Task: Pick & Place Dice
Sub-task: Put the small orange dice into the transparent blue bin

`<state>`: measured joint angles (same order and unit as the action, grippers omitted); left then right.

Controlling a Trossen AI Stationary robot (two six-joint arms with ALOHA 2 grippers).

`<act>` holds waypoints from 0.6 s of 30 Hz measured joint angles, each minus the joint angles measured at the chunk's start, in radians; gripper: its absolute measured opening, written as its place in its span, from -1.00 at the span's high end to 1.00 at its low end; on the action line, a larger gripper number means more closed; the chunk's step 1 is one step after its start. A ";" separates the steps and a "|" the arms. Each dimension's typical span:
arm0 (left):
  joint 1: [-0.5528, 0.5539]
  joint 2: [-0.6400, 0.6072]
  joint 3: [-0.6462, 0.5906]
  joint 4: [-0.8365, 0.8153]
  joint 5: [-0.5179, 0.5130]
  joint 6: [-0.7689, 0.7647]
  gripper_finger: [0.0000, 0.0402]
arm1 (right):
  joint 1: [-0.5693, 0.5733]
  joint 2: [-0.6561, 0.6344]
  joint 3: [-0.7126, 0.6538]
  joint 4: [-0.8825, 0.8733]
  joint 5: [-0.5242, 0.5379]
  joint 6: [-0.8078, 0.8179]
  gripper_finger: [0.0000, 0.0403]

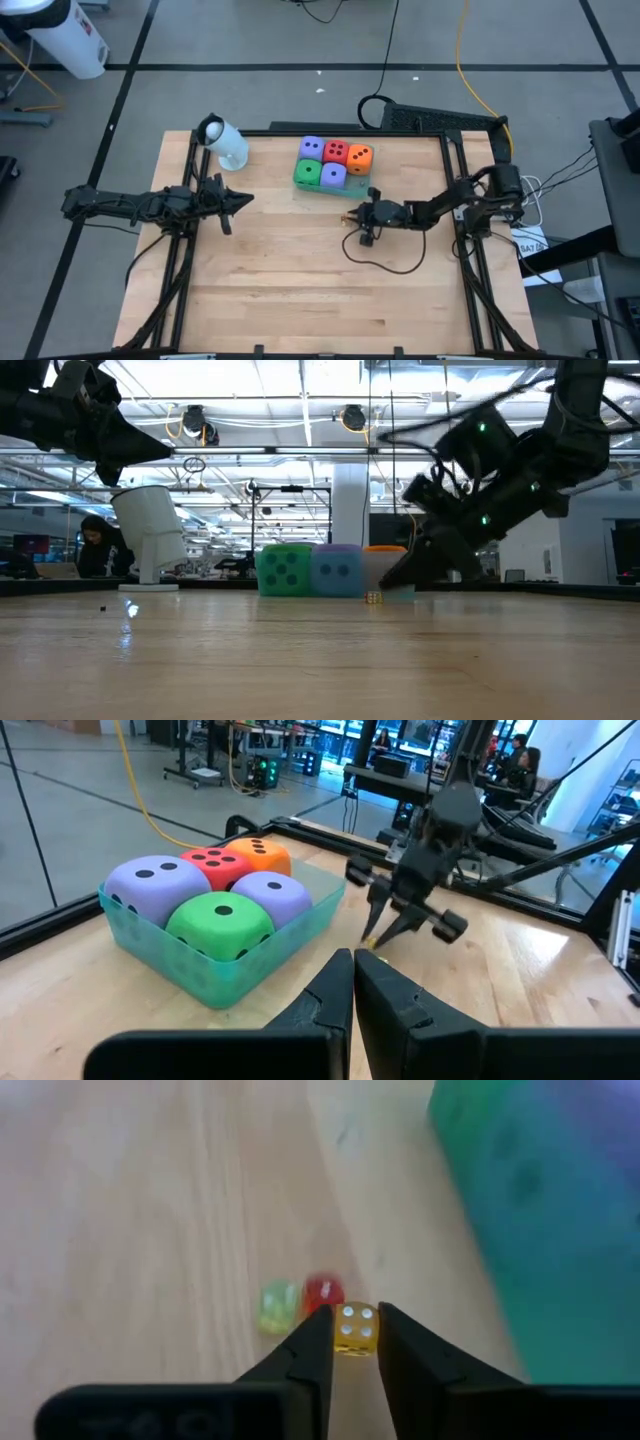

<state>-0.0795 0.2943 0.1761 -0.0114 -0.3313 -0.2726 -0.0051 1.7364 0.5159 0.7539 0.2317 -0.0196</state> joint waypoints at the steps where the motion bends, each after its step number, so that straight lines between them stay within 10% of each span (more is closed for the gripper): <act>1: 0.000 0.000 0.000 0.000 0.000 -0.001 0.89 | 0.000 -0.032 0.000 -0.007 0.000 0.000 0.68; 11: 0.000 0.000 0.000 0.002 0.000 -0.001 0.89 | -0.067 -0.380 0.001 -0.072 0.041 -0.192 0.77; 18: 0.000 0.000 0.000 0.009 0.000 -0.001 0.89 | -0.247 -0.358 0.001 -0.175 -0.055 -0.150 0.64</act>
<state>-0.0795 0.2943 0.1761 -0.0029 -0.3313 -0.2733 -0.2520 1.3785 0.5171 0.5790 0.1763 -0.1692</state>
